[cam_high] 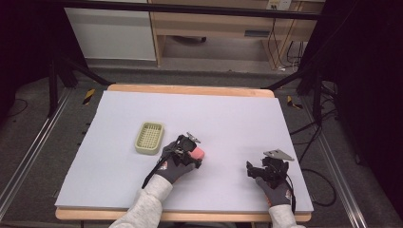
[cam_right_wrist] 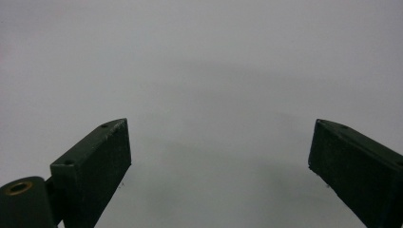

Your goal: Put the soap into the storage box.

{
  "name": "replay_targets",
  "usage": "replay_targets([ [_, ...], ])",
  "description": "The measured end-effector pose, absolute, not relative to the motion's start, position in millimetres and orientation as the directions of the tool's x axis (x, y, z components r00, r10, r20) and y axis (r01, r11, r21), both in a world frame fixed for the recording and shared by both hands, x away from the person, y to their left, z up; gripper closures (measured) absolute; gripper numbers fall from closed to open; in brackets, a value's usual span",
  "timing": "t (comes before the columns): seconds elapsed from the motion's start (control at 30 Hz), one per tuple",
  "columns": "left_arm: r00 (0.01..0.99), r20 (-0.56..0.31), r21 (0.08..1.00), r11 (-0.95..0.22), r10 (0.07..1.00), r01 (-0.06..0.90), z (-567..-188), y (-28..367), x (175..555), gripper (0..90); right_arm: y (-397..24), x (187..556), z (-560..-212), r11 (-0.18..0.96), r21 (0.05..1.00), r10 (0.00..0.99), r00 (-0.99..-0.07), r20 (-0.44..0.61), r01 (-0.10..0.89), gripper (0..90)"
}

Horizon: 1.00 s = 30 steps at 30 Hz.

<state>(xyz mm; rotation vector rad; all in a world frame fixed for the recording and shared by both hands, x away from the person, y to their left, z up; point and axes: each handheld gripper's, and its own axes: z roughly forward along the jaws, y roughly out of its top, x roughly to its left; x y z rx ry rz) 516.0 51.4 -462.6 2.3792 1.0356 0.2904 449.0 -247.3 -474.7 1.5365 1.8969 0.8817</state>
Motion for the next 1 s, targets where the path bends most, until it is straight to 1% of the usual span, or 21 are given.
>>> replay_targets([
  [0.2,0.681,-0.011,0.543,-0.568,0.732,0.619,-462.1,51.5,516.1,36.9,-246.8,449.0,-474.7,0.133,0.767,0.979,-0.204,-0.003,0.627,7.2],
  [0.53,0.691,-0.013,0.531,-0.580,0.723,0.618,-460.2,54.3,516.0,37.3,-247.4,449.3,-475.0,0.134,0.767,0.979,-0.203,-0.005,0.627,7.2],
  [1.0,0.708,-0.002,0.563,-0.585,0.706,0.584,-436.8,68.1,502.9,37.3,-247.9,449.2,-474.8,0.136,0.767,0.980,-0.201,-0.009,0.627,7.1],
])
